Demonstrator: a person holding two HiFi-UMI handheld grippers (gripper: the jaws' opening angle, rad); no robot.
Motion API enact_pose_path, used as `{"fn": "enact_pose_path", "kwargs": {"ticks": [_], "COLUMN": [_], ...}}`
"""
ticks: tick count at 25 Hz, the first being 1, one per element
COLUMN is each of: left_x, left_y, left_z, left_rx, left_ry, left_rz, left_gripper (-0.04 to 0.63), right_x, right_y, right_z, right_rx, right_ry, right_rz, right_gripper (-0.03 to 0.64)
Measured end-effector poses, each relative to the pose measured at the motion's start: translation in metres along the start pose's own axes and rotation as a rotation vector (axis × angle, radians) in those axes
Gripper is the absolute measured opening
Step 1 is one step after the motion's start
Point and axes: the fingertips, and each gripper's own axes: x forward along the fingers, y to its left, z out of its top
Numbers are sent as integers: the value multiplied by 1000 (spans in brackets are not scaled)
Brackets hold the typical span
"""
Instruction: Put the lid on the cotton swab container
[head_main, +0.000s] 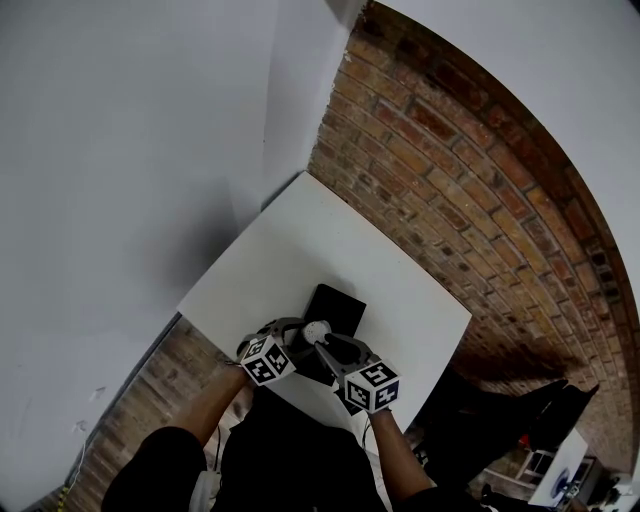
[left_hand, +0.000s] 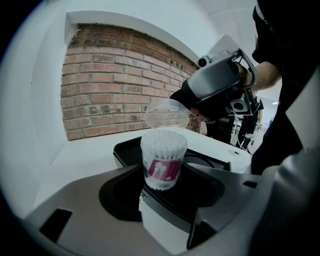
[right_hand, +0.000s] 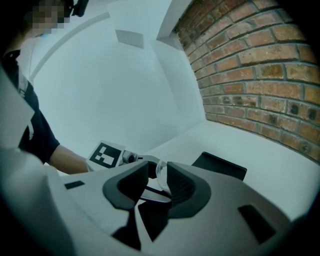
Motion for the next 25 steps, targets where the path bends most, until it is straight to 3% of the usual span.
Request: {"fn": "enact_pose_path", "kwargs": {"ticks": [15, 25], "left_x": [0, 1], "left_y": [-1, -1], "left_z": [1, 2], "left_rx": [-5, -8], "left_ry": [-2, -7], "left_rz": [0, -2], "left_gripper": [247, 247], "right_x": [9, 17], "right_y": [-3, -2], "right_z": [-7, -13], "right_rx": [9, 7], "right_ry": [39, 72], "right_rz": [2, -1], "right_gripper": [69, 66]}}
